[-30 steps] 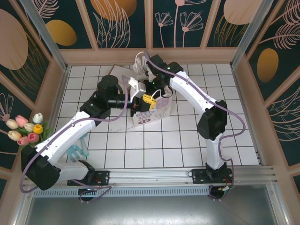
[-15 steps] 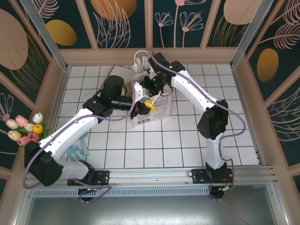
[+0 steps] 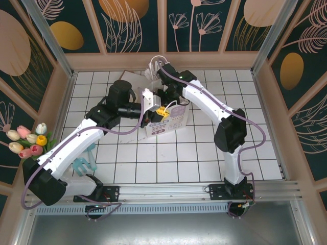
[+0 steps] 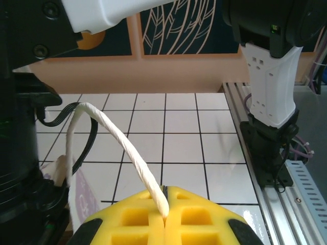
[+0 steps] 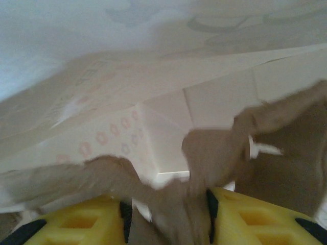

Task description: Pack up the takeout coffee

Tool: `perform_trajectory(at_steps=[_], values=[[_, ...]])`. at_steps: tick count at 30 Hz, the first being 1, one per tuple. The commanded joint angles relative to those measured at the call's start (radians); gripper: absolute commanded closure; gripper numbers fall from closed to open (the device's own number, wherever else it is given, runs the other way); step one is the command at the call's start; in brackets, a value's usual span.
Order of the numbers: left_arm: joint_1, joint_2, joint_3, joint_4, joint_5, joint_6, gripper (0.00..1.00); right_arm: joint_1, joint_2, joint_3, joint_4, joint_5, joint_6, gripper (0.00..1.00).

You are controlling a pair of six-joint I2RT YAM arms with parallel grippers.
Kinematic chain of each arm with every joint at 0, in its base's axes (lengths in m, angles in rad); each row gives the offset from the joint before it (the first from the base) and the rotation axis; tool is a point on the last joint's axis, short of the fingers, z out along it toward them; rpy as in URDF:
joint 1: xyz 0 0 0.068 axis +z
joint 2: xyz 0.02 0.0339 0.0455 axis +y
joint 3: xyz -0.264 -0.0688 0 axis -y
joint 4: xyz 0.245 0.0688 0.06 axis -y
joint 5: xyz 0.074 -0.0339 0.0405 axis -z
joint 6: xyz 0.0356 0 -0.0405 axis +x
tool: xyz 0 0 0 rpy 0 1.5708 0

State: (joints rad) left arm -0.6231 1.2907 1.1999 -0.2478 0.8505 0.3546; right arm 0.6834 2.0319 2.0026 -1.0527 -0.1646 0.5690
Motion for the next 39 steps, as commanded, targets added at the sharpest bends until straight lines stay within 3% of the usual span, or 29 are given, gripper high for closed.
perform_trajectory(at_steps=[1, 2, 4, 7, 10, 13, 15, 19, 21, 27, 32, 35, 37, 39], values=[[-0.003, -0.025, 0.003, 0.002, -0.022, -0.002, 0.89, 0.010, 0.034, 0.024, -0.063, 0.131, -0.029, 0.53], [-0.004, -0.038, -0.005, 0.021, -0.019, -0.011, 0.84, 0.015, 0.034, 0.021, -0.058, 0.141, -0.032, 0.52], [-0.004, -0.071, -0.032, 0.078, -0.044, -0.048, 0.62, 0.020, 0.031, 0.012, -0.035, 0.141, -0.037, 0.50], [-0.004, -0.141, -0.101, 0.209, -0.199, -0.156, 0.35, 0.026, 0.028, -0.002, 0.006, 0.127, -0.049, 0.48], [-0.001, -0.204, -0.166, 0.285, -0.330, -0.251, 0.17, 0.026, 0.026, -0.016, 0.037, 0.124, -0.061, 0.46], [-0.002, -0.250, -0.210, 0.313, -0.387, -0.346, 0.02, 0.026, 0.029, -0.015, 0.058, 0.120, -0.073, 0.45], [-0.001, -0.276, -0.248, 0.329, -0.489, -0.420, 0.02, 0.026, 0.030, -0.007, 0.062, 0.117, -0.083, 0.44], [0.000, -0.288, -0.270, 0.289, -0.889, -0.604, 0.01, 0.026, 0.024, -0.003, 0.063, 0.133, -0.096, 0.44], [0.002, -0.262, -0.235, 0.216, -0.985, -0.720, 0.02, 0.026, 0.018, -0.020, 0.071, 0.151, -0.098, 0.43], [0.002, -0.175, -0.146, 0.103, -1.015, -0.965, 0.01, 0.033, 0.003, -0.014, 0.099, 0.138, -0.105, 0.38], [0.002, -0.100, -0.104, 0.051, -1.063, -1.032, 0.02, 0.039, -0.049, -0.002, 0.119, 0.164, -0.150, 0.30], [0.003, -0.055, -0.079, 0.039, -1.031, -1.036, 0.05, 0.039, -0.081, -0.040, 0.155, 0.170, -0.187, 0.21], [0.003, -0.028, -0.065, 0.039, -0.989, -1.039, 0.08, 0.038, -0.094, -0.068, 0.174, 0.175, -0.198, 0.01], [0.002, -0.011, -0.056, 0.038, -0.958, -1.043, 0.11, 0.036, -0.104, -0.092, 0.191, 0.175, -0.195, 0.01]])
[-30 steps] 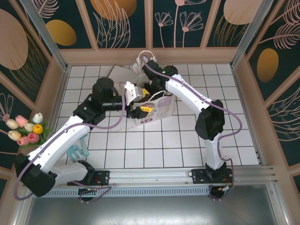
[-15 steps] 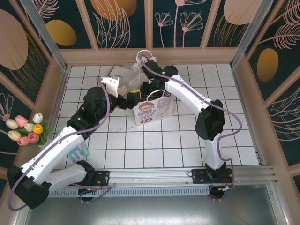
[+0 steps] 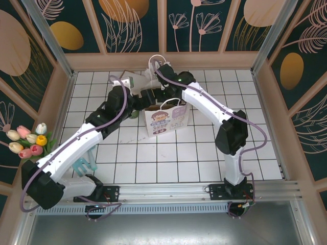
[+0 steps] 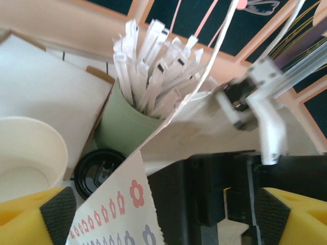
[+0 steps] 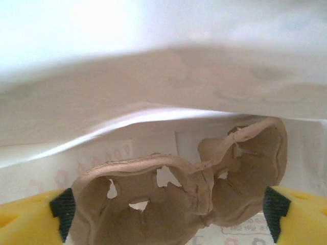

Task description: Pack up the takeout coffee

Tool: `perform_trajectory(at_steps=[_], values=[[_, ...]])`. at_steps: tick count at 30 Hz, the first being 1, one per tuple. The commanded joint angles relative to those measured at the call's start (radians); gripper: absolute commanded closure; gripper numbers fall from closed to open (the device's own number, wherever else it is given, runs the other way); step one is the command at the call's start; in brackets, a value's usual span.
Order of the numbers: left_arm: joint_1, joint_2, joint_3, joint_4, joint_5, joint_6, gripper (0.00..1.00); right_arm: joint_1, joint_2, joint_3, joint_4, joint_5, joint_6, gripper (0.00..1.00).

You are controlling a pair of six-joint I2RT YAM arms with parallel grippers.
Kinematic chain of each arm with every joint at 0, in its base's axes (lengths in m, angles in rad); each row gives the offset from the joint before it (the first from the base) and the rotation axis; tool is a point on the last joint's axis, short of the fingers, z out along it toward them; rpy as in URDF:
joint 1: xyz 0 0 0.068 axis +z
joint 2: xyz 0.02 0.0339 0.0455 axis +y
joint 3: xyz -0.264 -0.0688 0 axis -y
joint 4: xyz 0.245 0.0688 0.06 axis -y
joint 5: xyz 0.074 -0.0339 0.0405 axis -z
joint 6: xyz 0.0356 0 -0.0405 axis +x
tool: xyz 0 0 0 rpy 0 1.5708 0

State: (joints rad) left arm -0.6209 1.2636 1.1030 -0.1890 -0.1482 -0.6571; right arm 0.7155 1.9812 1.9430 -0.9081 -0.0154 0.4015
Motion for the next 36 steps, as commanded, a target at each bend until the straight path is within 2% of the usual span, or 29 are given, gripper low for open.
perform_trajectory(at_steps=[1, 7, 9, 12, 20, 22, 24, 27, 32, 36], values=[[0.001, 0.024, 0.043, -0.023, 0.050, -0.033, 0.12, 0.003, -0.058, -0.043, 0.050, 0.025, -0.021, 0.01], [0.001, 0.029, 0.035, -0.024, 0.041, -0.039, 0.16, 0.004, -0.067, -0.048, 0.029, 0.103, -0.035, 0.01], [0.000, 0.034, 0.037, -0.027, 0.035, -0.036, 0.18, 0.003, -0.087, -0.087, 0.076, 0.085, -0.066, 0.01], [0.001, 0.043, 0.036, -0.034, 0.023, -0.034, 0.21, -0.002, -0.145, -0.206, 0.175, 0.139, -0.023, 0.01], [0.001, 0.061, 0.027, -0.030, 0.009, -0.023, 0.34, -0.027, -0.138, -0.228, 0.184, 0.042, -0.022, 0.03], [0.001, 0.069, 0.033, -0.032, 0.013, -0.017, 0.39, -0.020, -0.118, -0.206, 0.146, 0.095, -0.005, 0.10], [0.000, 0.073, 0.035, -0.032, 0.018, -0.011, 0.44, -0.002, -0.097, -0.180, 0.110, 0.150, -0.032, 0.11], [0.001, 0.071, 0.031, -0.030, 0.019, -0.003, 0.51, 0.025, -0.062, -0.143, 0.056, 0.229, -0.054, 0.03], [0.000, 0.075, 0.035, -0.047, -0.004, -0.002, 0.56, 0.035, -0.062, -0.144, 0.056, 0.162, -0.085, 0.02], [0.000, 0.083, 0.038, -0.053, -0.004, -0.002, 0.60, 0.042, -0.110, -0.203, 0.129, 0.104, -0.155, 0.14]])
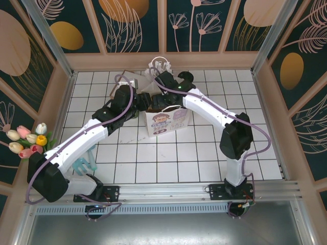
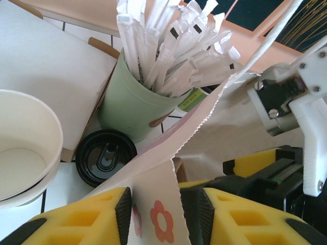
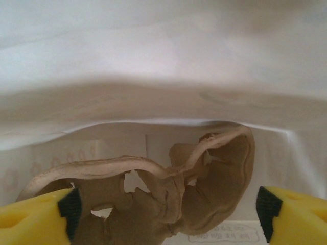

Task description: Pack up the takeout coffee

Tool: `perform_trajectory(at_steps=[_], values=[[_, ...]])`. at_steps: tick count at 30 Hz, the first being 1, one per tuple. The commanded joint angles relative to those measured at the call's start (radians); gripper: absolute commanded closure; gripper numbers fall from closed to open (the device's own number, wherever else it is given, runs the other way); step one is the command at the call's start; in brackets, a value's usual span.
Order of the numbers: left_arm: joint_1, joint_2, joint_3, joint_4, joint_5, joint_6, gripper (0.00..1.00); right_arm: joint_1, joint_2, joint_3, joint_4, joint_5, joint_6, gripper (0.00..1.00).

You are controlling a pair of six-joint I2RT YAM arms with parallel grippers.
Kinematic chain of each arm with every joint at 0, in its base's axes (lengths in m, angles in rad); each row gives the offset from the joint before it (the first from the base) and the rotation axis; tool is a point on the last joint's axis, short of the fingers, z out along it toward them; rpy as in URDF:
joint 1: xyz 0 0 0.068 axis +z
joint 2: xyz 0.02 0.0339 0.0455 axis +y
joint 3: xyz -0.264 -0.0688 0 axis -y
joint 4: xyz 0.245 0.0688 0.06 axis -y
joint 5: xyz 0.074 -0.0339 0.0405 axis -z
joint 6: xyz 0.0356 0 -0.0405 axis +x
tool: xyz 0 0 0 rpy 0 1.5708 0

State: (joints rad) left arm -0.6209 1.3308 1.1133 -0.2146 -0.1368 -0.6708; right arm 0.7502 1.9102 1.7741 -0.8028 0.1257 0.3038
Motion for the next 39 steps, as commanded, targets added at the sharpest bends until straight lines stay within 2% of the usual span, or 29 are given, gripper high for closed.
perform_trajectory(at_steps=[1, 6, 11, 15, 17, 22, 29, 34, 39], values=[[0.000, 0.017, 0.028, -0.028, -0.014, 0.012, 0.61, 0.006, -0.036, -0.035, 0.022, -0.052, -0.084, 0.19], [0.000, 0.015, 0.029, -0.026, -0.012, 0.020, 0.67, -0.015, 0.036, 0.045, -0.103, -0.081, -0.142, 0.32], [0.000, 0.012, 0.032, -0.030, -0.012, 0.032, 0.75, -0.030, 0.044, 0.041, -0.128, -0.145, -0.239, 0.40], [0.001, 0.015, 0.047, -0.054, -0.015, 0.049, 0.81, -0.046, 0.045, 0.054, -0.154, -0.202, -0.328, 0.42], [0.000, 0.014, 0.055, -0.064, -0.010, 0.063, 0.87, -0.051, 0.060, 0.089, -0.177, -0.218, -0.349, 0.42], [0.000, 0.022, 0.096, -0.104, 0.011, 0.120, 1.00, -0.052, 0.078, 0.180, -0.223, -0.323, -0.440, 0.36], [0.000, 0.037, 0.176, -0.201, 0.087, 0.234, 1.00, -0.054, 0.052, 0.186, -0.245, -0.391, -0.575, 0.41], [0.005, 0.022, 0.200, -0.257, 0.128, 0.331, 1.00, -0.052, 0.050, 0.181, -0.280, -0.404, -0.615, 0.56], [0.023, 0.015, 0.214, -0.300, 0.194, 0.420, 1.00, -0.052, 0.028, 0.166, -0.291, -0.426, -0.629, 0.66]])
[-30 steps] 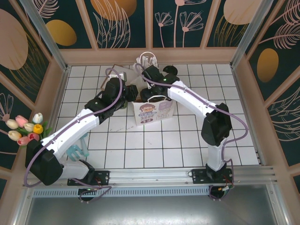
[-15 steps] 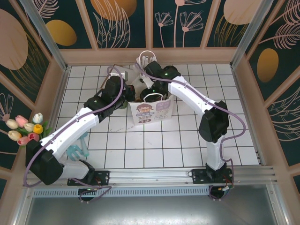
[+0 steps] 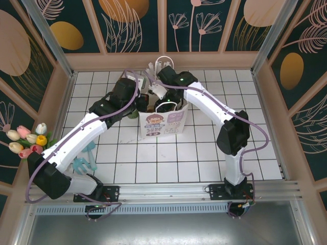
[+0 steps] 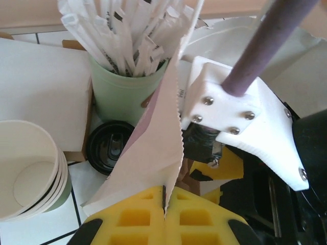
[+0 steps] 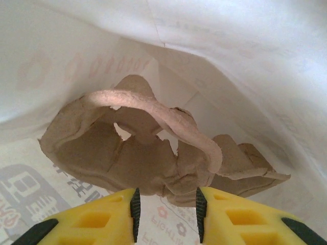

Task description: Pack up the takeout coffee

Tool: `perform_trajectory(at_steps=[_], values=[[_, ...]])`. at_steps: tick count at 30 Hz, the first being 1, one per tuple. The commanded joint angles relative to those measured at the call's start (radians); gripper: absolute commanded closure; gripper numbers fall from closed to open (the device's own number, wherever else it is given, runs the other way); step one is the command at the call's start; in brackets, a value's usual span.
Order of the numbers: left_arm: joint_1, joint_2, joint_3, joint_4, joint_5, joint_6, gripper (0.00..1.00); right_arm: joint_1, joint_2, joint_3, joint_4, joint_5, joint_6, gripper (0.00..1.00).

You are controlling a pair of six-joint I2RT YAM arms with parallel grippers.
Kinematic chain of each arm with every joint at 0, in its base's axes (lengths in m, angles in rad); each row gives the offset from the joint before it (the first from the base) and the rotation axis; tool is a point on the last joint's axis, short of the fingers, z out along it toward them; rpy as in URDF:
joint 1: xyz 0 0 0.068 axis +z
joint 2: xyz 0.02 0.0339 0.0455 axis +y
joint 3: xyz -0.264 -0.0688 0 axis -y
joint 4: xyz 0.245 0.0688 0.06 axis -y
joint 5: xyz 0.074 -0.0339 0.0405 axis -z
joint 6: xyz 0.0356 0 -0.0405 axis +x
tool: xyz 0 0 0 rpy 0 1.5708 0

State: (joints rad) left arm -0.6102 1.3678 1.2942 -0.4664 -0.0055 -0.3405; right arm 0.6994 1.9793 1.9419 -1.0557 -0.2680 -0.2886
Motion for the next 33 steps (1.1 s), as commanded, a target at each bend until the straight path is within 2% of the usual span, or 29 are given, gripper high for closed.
perform_trajectory(at_steps=[1, 4, 6, 9, 13, 18, 26, 29, 33], values=[[0.020, -0.025, 0.029, -0.047, 0.076, 0.100, 1.00, 0.000, -0.055, -0.021, -0.034, -0.030, -0.037, 0.67], [0.045, -0.036, 0.025, -0.052, 0.117, 0.119, 1.00, 0.001, -0.106, -0.107, -0.014, -0.009, -0.035, 0.77], [0.054, -0.045, 0.025, -0.048, 0.136, 0.131, 1.00, 0.002, -0.134, -0.149, -0.024, -0.010, -0.032, 0.88], [0.056, -0.034, 0.029, -0.038, 0.125, 0.141, 1.00, 0.003, -0.160, -0.197, -0.028, -0.037, -0.026, 0.99], [0.056, 0.000, 0.020, -0.013, 0.148, 0.157, 0.95, 0.014, -0.170, -0.237, 0.016, 0.014, -0.046, 1.00], [0.057, 0.005, 0.011, 0.030, 0.083, 0.146, 1.00, 0.025, -0.122, -0.240, 0.060, 0.090, -0.097, 1.00], [0.059, -0.018, -0.042, 0.113, 0.072, 0.103, 1.00, 0.021, -0.088, -0.337, 0.131, 0.101, -0.177, 1.00], [0.060, -0.017, -0.051, 0.123, 0.077, 0.092, 0.95, 0.014, -0.075, -0.349, 0.152, 0.099, -0.189, 1.00], [0.060, -0.018, -0.065, 0.136, 0.077, 0.072, 0.94, 0.002, -0.037, -0.360, 0.167, 0.115, -0.213, 1.00]])
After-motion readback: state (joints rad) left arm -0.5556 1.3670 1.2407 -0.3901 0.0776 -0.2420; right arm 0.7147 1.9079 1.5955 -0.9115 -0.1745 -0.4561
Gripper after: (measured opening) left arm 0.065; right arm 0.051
